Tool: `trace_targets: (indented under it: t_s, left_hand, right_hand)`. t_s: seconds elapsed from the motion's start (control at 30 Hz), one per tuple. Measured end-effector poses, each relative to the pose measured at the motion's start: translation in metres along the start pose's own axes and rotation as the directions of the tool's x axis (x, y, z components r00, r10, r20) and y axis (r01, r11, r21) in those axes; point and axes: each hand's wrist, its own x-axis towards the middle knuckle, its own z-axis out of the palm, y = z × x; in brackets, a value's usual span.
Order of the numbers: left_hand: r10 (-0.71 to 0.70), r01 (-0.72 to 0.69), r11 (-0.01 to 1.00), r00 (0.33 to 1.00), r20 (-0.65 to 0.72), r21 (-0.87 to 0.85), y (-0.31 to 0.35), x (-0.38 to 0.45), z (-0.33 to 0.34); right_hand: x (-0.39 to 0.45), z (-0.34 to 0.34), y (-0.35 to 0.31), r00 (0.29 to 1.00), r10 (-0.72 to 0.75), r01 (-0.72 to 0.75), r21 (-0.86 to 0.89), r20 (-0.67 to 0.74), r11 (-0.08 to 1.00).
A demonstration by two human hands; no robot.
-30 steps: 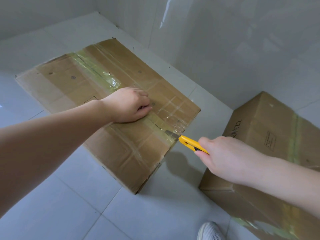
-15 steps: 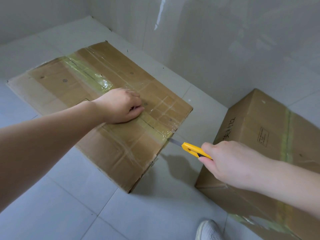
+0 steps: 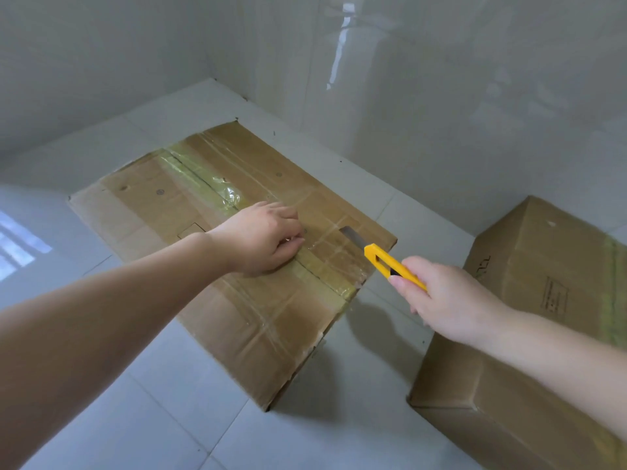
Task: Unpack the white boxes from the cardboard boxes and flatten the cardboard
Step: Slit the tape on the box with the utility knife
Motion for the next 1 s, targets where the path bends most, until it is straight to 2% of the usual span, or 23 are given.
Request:
trace_targets:
  t_s: [0.13, 0.37, 0.57, 0.8, 0.93, 1.0]
  left_hand:
    - [-0.017, 0.017, 1.000, 0.999, -0.034, 0.006, 0.005, -0.001, -0.006]
    - [-0.018, 0.019, 0.999, 0.999, -0.047, 0.033, 0.012, -0.001, -0.010]
    - [-0.015, 0.015, 1.000, 0.999, -0.040, -0.007, 0.019, 0.009, -0.011]
    - [-0.046, 0.046, 0.999, 0.999, 0.008, 0.015, 0.016, 0.012, -0.002]
    - [-0.080, 0.080, 0.997, 0.997, 0.006, -0.001, 0.011, 0.013, -0.004]
    - [-0.102, 0.102, 0.995, 0.995, 0.005, -0.004, 0.008, 0.013, -0.006]
  right_hand:
    - [0.019, 0.010, 0.011, 0.996, 0.059, -0.050, 0.154, -0.059, 0.987]
    - [0.050, 0.007, 0.026, 0.983, 0.162, -0.147, 0.170, -0.084, 0.975]
    - [0.074, 0.004, 0.024, 0.982, 0.159, -0.126, 0.261, -0.107, 0.957]
    - [0.091, 0.004, 0.017, 0.989, 0.099, -0.064, 0.289, -0.109, 0.955]
    - [0.113, 0.003, 0.040, 0.981, 0.106, -0.046, 0.340, -0.160, 0.939]
    - [0.130, 0.001, 0.060, 0.978, 0.156, -0.102, 0.335, -0.140, 0.937]
